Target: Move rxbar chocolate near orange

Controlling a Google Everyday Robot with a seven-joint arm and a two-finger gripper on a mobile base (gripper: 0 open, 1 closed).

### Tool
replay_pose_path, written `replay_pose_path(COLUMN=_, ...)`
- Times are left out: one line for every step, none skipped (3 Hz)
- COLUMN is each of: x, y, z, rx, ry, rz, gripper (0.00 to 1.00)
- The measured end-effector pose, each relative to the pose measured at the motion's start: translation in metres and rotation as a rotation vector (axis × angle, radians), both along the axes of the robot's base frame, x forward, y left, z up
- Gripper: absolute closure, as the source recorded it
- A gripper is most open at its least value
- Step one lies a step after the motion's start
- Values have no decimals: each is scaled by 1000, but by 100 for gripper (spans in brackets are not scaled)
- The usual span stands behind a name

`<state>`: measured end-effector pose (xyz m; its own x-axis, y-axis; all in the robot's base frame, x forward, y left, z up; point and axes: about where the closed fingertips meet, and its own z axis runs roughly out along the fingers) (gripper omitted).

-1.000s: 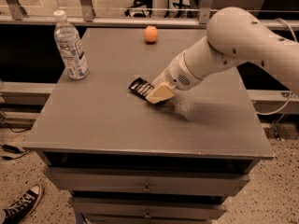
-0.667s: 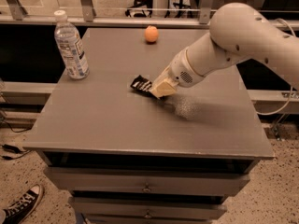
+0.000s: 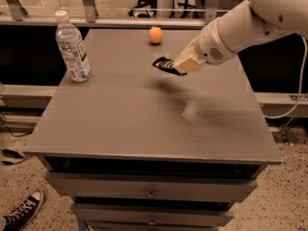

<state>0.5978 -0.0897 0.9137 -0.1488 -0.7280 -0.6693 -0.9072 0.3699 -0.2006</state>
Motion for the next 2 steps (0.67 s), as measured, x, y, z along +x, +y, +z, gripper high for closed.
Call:
replay_pose_path(x=0, y=0, z=0, rx=0, ry=0, rz=0, gripper=100)
replay_pose_path(x=38, y=-16, z=-7, rx=1, ry=-54, rz=-40, gripper=100)
